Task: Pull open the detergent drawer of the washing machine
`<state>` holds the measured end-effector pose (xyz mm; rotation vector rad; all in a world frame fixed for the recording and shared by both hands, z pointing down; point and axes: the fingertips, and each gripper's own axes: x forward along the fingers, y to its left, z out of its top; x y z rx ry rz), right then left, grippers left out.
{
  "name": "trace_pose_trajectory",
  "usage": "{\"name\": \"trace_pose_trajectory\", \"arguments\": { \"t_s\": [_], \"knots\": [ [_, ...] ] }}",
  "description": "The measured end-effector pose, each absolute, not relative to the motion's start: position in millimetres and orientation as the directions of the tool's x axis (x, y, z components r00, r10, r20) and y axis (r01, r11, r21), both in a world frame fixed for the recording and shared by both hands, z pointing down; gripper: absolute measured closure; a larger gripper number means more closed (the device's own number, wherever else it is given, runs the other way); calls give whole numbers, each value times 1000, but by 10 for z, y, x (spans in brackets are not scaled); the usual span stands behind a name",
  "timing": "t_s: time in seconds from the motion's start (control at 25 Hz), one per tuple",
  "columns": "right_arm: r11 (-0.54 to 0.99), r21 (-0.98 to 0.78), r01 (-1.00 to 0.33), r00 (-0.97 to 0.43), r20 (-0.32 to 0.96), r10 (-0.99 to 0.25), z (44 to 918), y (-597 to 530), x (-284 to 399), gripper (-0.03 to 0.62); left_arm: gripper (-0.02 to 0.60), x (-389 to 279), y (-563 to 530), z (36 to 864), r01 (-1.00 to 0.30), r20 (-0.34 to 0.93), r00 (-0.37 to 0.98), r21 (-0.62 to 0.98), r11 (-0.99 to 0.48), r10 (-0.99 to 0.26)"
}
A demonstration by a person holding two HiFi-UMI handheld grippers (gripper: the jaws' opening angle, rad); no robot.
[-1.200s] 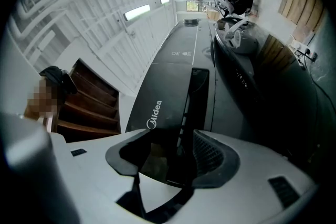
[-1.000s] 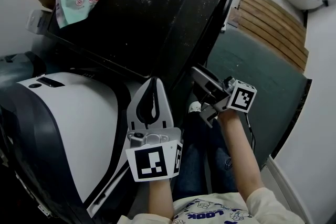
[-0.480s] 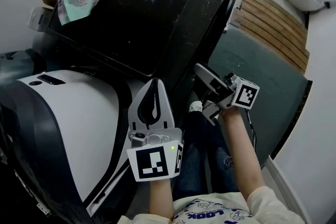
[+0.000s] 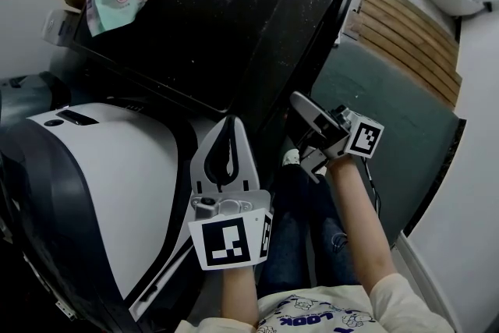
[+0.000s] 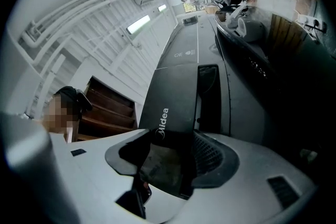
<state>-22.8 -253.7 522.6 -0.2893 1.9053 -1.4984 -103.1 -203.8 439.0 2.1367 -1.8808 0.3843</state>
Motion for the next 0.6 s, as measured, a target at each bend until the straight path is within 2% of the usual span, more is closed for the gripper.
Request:
{"name": "trace_pose_trajectory", "arguments": {
  "t_s": [0.08,0.6],
  "knots": [
    [312,-920,236,-736,-379,-562,5238,-2539,-228,335,568,-1031,-2032,4400,-992,371,122,26,-121,-920],
    [317,-911,265,-707,-407,-579,5279,-2475,-106,388,568,-986,-2035,4417,-992,374,122,24,-122,-920]
  ]
}}
